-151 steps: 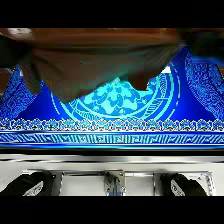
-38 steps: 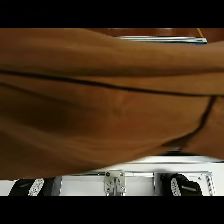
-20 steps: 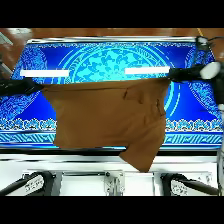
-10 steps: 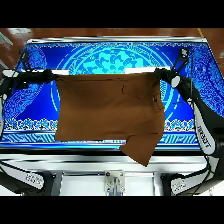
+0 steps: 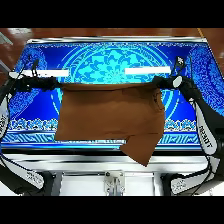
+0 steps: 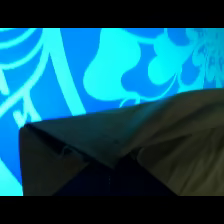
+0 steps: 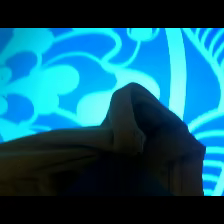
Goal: Fold the shirts.
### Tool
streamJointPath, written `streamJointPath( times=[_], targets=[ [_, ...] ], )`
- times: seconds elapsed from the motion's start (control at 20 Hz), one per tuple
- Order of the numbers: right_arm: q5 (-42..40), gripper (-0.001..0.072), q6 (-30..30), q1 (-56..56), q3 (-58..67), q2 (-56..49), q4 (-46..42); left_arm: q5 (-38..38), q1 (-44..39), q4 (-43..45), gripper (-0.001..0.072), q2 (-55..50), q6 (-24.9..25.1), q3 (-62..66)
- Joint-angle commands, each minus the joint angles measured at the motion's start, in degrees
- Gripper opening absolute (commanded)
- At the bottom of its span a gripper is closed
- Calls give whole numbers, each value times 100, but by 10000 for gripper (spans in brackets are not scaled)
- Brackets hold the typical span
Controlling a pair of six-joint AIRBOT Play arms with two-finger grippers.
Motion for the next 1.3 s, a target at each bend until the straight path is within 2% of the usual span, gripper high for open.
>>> streamJointPath(
  times=[0.0, 0.1, 0.25, 0.95, 1.0, 1.05, 1.1, 1.25],
  targets=[
    [1930, 59, 26, -184, -4, 177, -90, -1423, 127, 1198, 39, -44, -977, 61],
    [2424, 59, 131, -177, -9, 59, -92, -1762, 79, 1438, 39, -79, -1036, 61],
    [2736, 59, 306, -42, -9, -221, -85, -1781, -55, 1438, 40, -164, -1165, 48],
    [2892, 69, 651, -85, -9, -262, -195, -1519, -55, 1521, 41, -457, -1333, 52],
    [2892, 156, 667, -85, -7, -262, -170, -1504, -81, 1478, 76, -479, -1333, 52],
    [2892, 333, 664, -87, -7, -256, -125, -1508, -87, 1480, 240, -470, -1335, 59],
    [2889, 465, 634, -92, -4, -229, -122, -1635, -61, 1484, 397, -448, -1335, 131],
    [3281, 468, 184, -243, 11, 210, -321, -2435, 251, 1580, 406, -291, -1617, 678]
  ],
)
